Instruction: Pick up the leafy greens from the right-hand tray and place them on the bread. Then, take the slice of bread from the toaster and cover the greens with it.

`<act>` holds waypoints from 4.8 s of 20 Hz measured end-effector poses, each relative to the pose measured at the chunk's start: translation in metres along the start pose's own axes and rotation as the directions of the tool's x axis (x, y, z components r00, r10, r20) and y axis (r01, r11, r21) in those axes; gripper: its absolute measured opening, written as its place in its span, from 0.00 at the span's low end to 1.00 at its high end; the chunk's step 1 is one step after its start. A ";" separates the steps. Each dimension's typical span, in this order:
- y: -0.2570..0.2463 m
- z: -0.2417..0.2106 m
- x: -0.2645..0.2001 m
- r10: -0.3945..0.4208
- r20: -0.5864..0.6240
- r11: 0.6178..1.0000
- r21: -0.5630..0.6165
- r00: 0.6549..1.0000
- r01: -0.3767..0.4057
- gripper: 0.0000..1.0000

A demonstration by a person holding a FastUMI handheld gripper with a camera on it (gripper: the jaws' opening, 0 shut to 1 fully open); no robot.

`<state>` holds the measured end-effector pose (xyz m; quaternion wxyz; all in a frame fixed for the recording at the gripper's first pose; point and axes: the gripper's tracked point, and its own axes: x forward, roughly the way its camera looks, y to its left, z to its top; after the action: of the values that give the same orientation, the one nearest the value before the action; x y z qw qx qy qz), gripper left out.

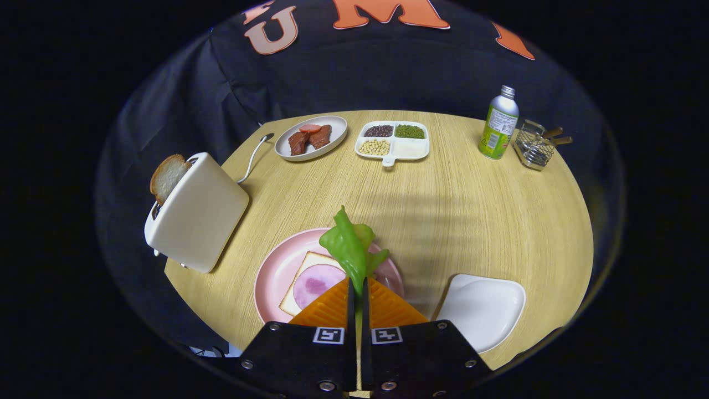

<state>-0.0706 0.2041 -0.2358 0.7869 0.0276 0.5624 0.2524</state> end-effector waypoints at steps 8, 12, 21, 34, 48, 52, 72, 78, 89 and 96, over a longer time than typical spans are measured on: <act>0.028 -0.019 0.020 0.039 -0.095 0.999 -0.013 0.995 -0.040 0.08; 0.039 -0.024 0.024 0.052 -0.110 0.998 -0.041 0.993 -0.057 0.13; 0.044 -0.022 0.026 0.012 -0.097 0.990 -0.139 0.995 -0.026 0.42; 0.090 0.046 -0.015 0.069 -0.019 0.981 -0.182 0.997 -0.071 0.74; 0.219 0.118 -0.050 0.245 -0.006 0.949 -0.204 0.969 -0.241 0.90; 0.250 0.130 -0.040 0.275 -0.029 0.945 -0.175 0.961 -0.275 0.91; 0.306 0.154 0.006 0.207 -0.139 0.977 -0.021 0.969 -0.211 0.68; 0.313 0.142 0.026 0.169 -0.200 0.983 -0.039 0.965 -0.180 0.49; 0.310 0.150 0.021 0.190 -0.161 0.979 -0.048 0.969 -0.200 0.13; 0.297 0.160 -0.014 0.285 -0.074 0.957 -0.028 0.956 -0.288 0.12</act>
<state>-0.0391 0.4950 -0.0678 0.7224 0.0848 0.5745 0.3752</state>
